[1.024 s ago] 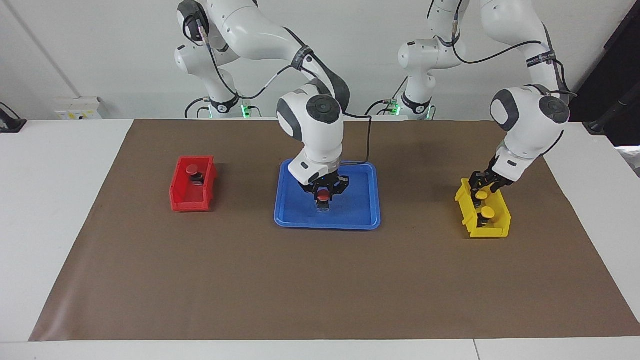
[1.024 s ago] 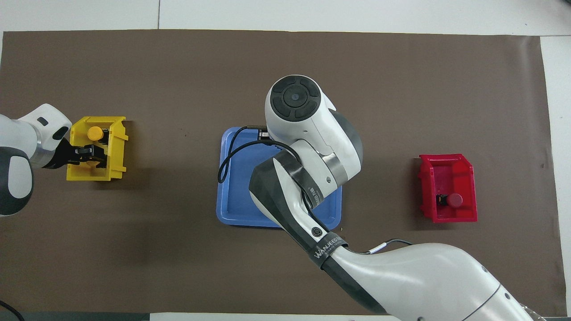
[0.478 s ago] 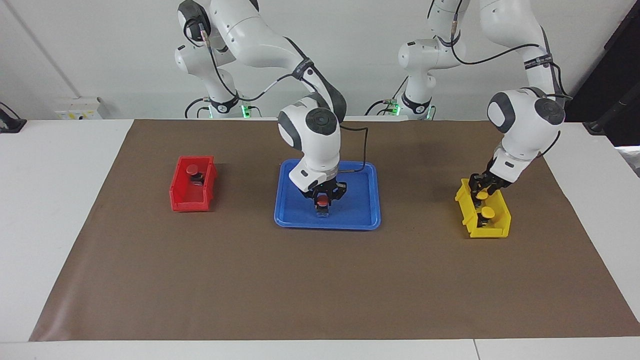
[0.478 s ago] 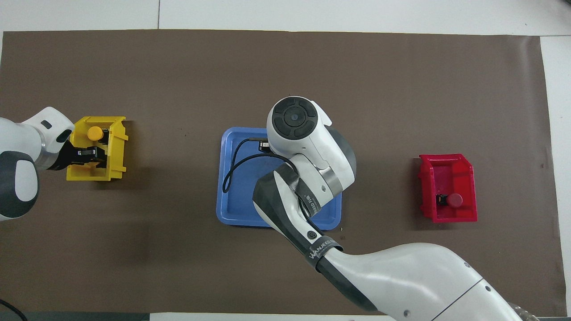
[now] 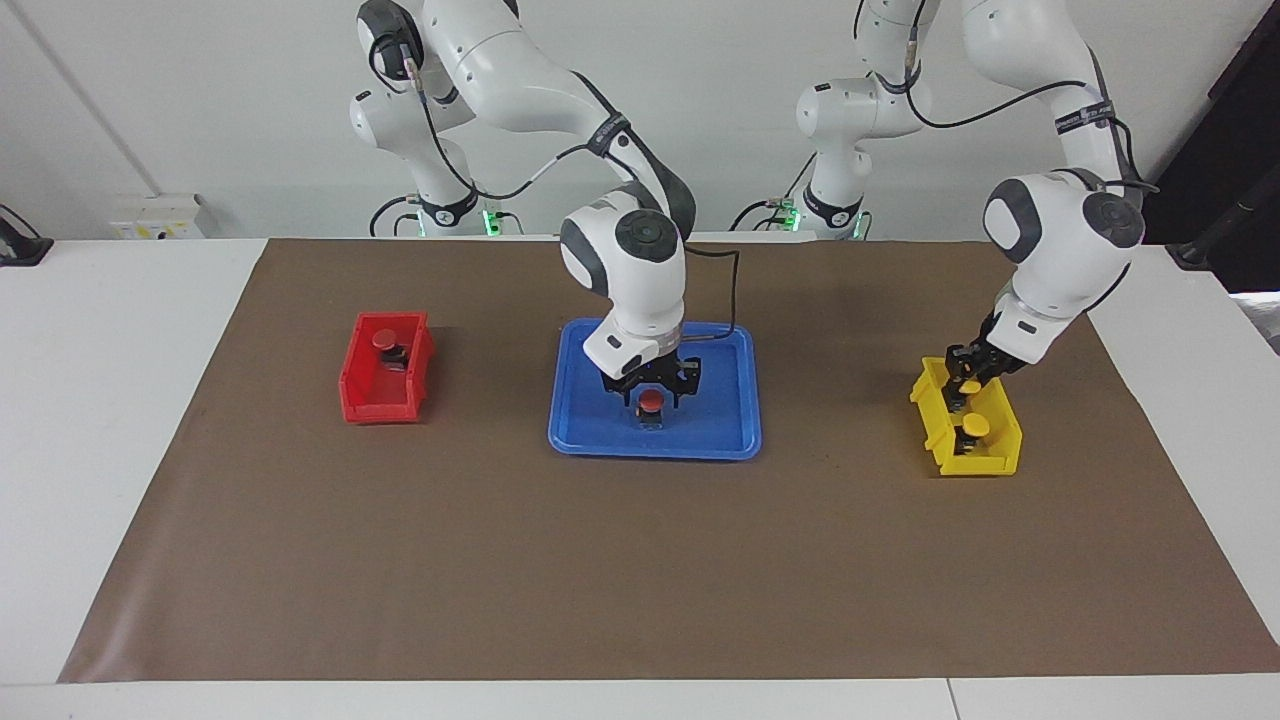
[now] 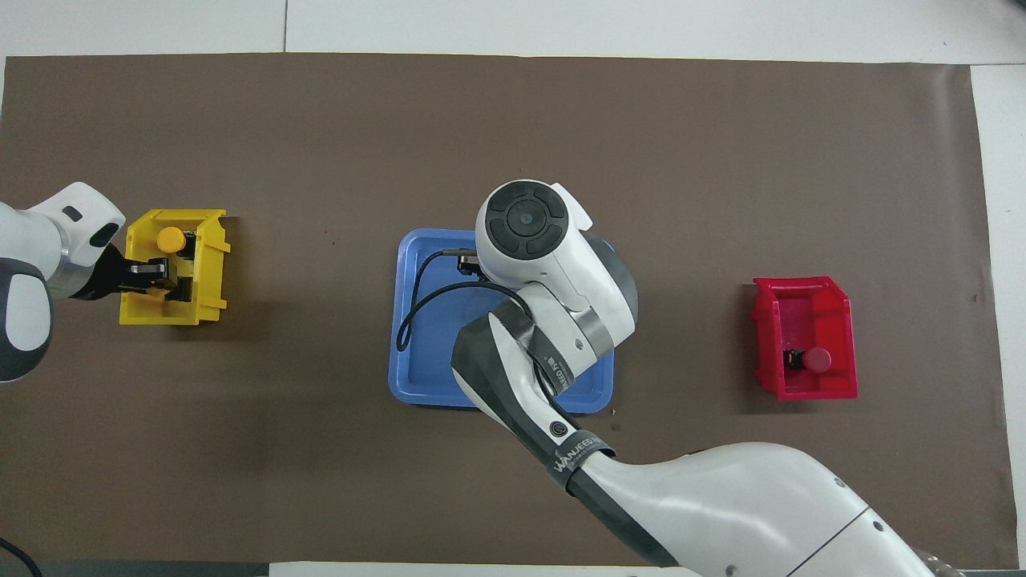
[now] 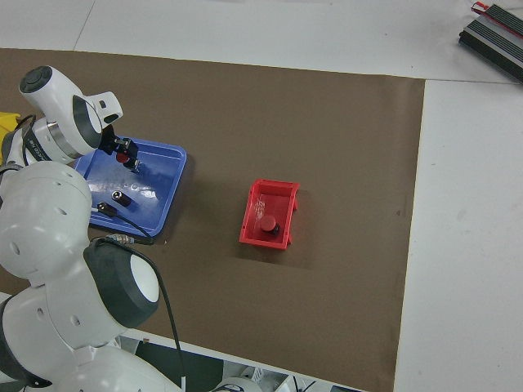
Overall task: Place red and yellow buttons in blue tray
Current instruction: 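Return the right gripper to the red holder while the left gripper lifts the button, then place the yellow button in the tray while the right gripper grasps another red button, then grasp the second yellow button with the left gripper while the right gripper lifts its button, then carry the second red button to the tray and release it with the right gripper, then withdraw the right gripper while the left gripper carries the yellow button toward the tray, then lower the yellow button into the tray beside the others and open the left gripper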
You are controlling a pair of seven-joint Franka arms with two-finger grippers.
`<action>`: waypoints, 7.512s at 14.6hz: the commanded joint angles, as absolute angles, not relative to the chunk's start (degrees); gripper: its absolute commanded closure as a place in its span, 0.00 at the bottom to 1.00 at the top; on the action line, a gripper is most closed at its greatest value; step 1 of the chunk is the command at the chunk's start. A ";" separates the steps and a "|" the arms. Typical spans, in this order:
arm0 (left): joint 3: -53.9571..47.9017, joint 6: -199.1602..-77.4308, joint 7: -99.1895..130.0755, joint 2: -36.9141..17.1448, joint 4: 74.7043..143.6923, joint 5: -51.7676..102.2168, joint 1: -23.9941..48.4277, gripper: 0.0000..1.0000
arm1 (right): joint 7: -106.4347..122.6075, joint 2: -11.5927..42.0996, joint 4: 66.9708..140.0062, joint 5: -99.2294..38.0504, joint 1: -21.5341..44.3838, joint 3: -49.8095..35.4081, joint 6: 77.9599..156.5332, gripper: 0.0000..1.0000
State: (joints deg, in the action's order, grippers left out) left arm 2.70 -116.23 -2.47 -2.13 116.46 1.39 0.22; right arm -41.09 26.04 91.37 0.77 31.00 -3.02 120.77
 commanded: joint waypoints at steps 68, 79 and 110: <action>2.99 -131.67 -6.59 -10.81 116.02 3.43 1.23 0.85 | -29.18 20.48 103.54 -6.24 23.38 -4.31 122.43 0.69; 2.64 -109.77 10.34 -9.67 100.71 2.72 14.13 0.89 | -26.64 8.98 94.85 -1.41 11.97 -3.69 104.98 0.00; 3.16 -105.93 25.35 -2.39 105.38 0.09 29.12 0.00 | 0.79 -1.32 89.91 1.58 -5.97 3.51 83.23 0.00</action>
State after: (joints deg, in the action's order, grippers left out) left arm 3.10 -110.08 31.51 -6.94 104.51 0.89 32.80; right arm 0.07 -0.74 89.60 1.53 -5.55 3.32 84.00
